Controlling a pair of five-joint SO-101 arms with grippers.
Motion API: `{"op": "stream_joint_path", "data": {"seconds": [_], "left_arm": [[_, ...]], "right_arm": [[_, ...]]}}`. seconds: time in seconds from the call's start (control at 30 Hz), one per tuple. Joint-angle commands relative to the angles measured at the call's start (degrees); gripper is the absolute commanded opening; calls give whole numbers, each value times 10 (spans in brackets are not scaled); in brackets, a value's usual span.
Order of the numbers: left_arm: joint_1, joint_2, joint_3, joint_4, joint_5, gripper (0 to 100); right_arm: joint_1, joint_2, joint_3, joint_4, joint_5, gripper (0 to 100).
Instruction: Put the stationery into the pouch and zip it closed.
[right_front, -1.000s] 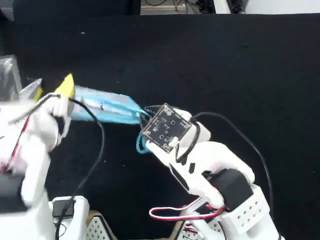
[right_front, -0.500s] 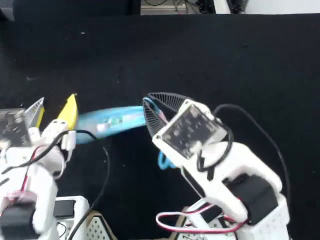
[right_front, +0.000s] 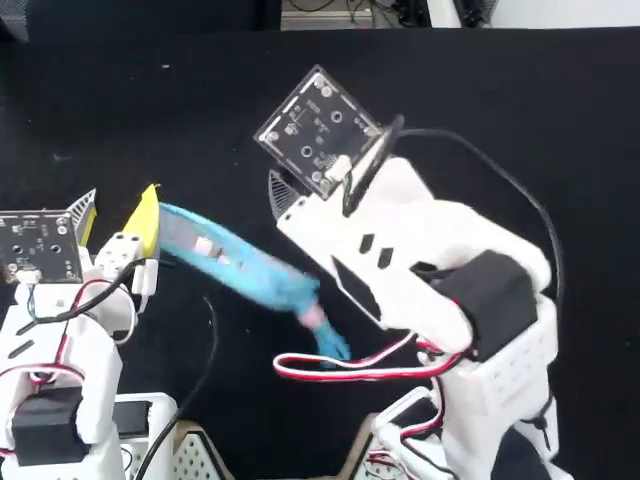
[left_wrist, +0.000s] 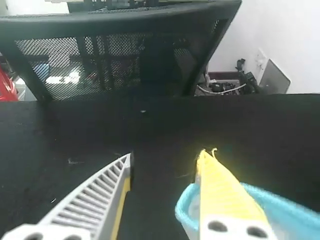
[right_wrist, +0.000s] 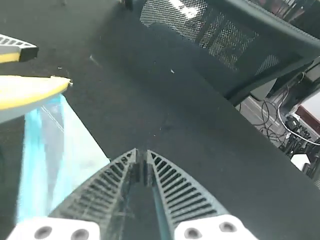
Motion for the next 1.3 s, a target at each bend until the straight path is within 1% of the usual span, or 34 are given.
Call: {"op": "stream_joint_path", "data": {"seconds": [0.0, 0.1, 0.23, 0.33, 0.4, 0.43, 0.5, 0.57, 0.67, 0.7, 0.77, 0.87, 0.93, 1.03, 1.13, 1.27], "left_arm": [[-51, 3, -20, -1, -5, 213], [-95, 3, -64, -3, -4, 213], [-96, 4, -65, -1, -4, 213], [-92, 4, -23, -9, -4, 213], [-65, 4, 18, -24, -4, 213], [-50, 4, 40, -31, -4, 213], [-17, 4, 76, -38, -4, 213], [14, 4, 92, -39, -5, 213], [49, 4, 85, -37, -4, 212], [57, 6, 73, -35, -4, 211], [66, 9, 51, -35, -4, 210], [64, 9, 36, -36, -4, 211], [63, 9, 36, -34, -4, 212], [63, 9, 41, -29, -4, 212], [63, 9, 43, -29, -4, 211], [63, 9, 43, -29, -4, 211]], "right_arm": [[11, 16, -73, 30, -4, 11], [11, 22, -75, 47, -4, 11], [11, 17, -25, 77, -6, 15], [11, 4, 37, 96, -5, 16], [9, -27, 82, 98, 2, 11], [9, -54, 102, 99, 18, 11], [9, -133, 139, 91, 67, 11], [11, -233, 184, 68, 93, 11], [11, -342, 294, 49, 77, 21], [11, -357, 344, 48, 68, 42], [11, -360, 449, 35, 48, 119], [2, -366, 615, -64, 25, 233], [-33, -384, 710, -143, 38, 261], [-131, -436, 811, -211, 41, 261], [-207, -515, 859, -212, 41, 261], [-229, -625, 938, -209, 41, 261]]}}
